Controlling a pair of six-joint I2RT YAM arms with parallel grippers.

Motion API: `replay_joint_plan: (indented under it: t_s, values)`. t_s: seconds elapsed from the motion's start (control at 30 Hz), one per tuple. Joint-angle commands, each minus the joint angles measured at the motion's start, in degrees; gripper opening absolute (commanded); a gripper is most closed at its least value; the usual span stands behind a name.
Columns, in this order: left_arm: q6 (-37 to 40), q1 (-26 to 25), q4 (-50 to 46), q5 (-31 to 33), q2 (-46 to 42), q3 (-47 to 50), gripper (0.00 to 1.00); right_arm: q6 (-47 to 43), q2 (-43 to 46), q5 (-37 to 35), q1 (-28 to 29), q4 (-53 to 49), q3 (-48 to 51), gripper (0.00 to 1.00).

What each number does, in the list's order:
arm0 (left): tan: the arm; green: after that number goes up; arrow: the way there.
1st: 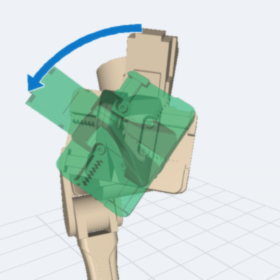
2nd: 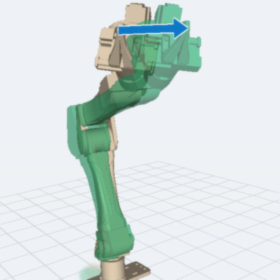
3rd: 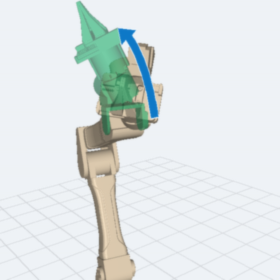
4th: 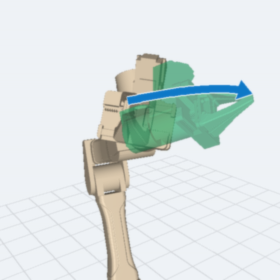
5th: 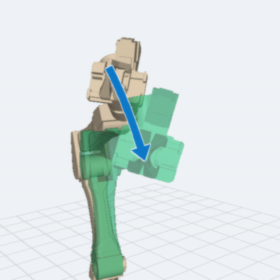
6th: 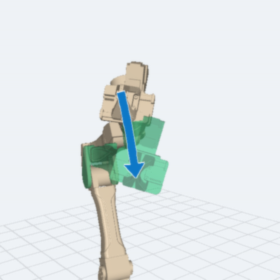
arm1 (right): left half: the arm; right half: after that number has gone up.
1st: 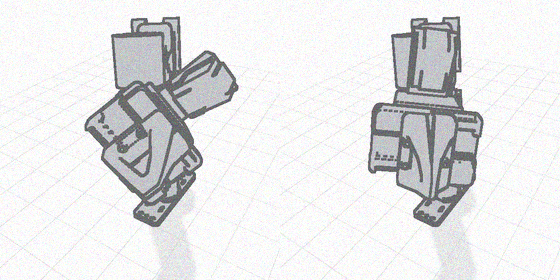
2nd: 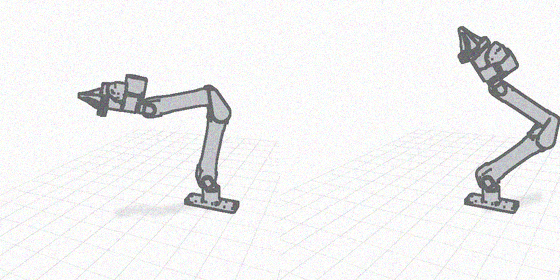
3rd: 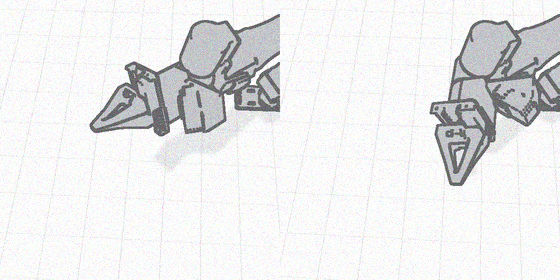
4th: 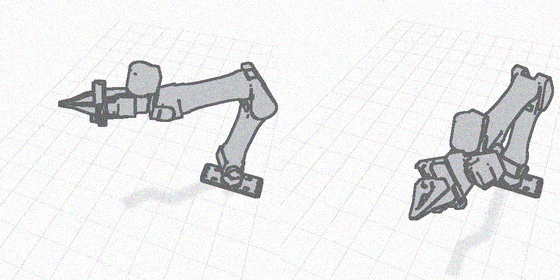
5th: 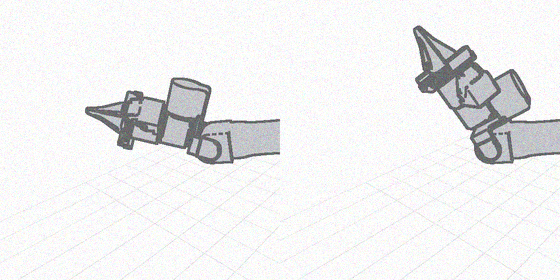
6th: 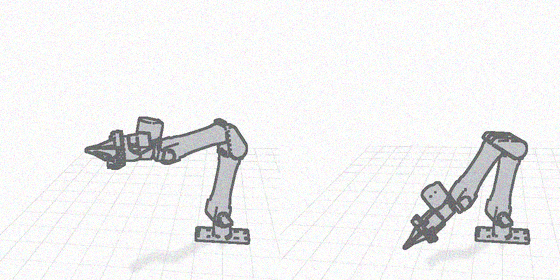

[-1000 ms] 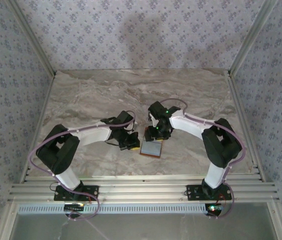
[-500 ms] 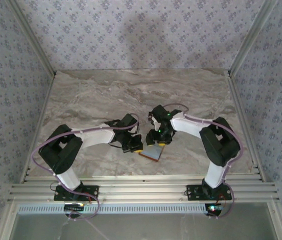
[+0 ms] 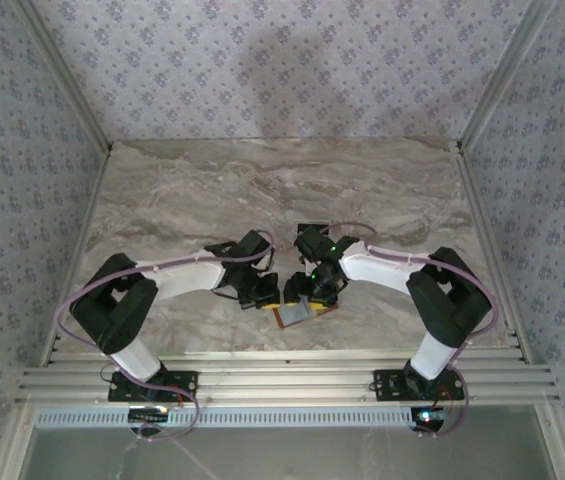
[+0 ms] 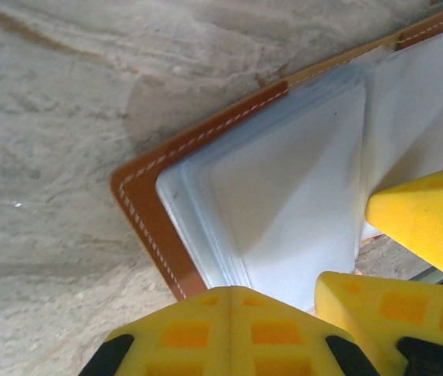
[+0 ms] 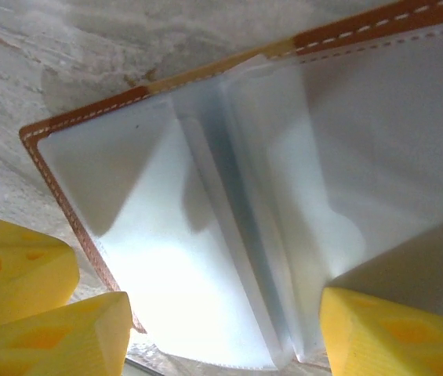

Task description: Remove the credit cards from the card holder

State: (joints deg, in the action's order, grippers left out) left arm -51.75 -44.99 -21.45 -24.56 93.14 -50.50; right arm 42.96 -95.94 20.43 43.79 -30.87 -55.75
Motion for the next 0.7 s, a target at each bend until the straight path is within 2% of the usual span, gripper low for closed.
replay_joint_plan:
  t_s: [0.0, 0.27, 0.67]
  values:
    - [0.33, 0.63, -1.73, 1.0, -1.44, 0.61, 0.04, 3.1, 1.65, 0.41, 0.57, 1.43, 0.46, 0.66]
    - [0.0, 1.16, -0.77, 0.46, 0.33, 0.89, 0.02, 4.16, 5.03, -0.41, 0.23, 1.27, 0.16, 0.66]
    - [-3.23, 2.88, 8.19, -2.56, 3.09, 5.57, 0.01, 3.78, 5.4, 1.55, -0.28, 4.07, -0.06, 0.62]
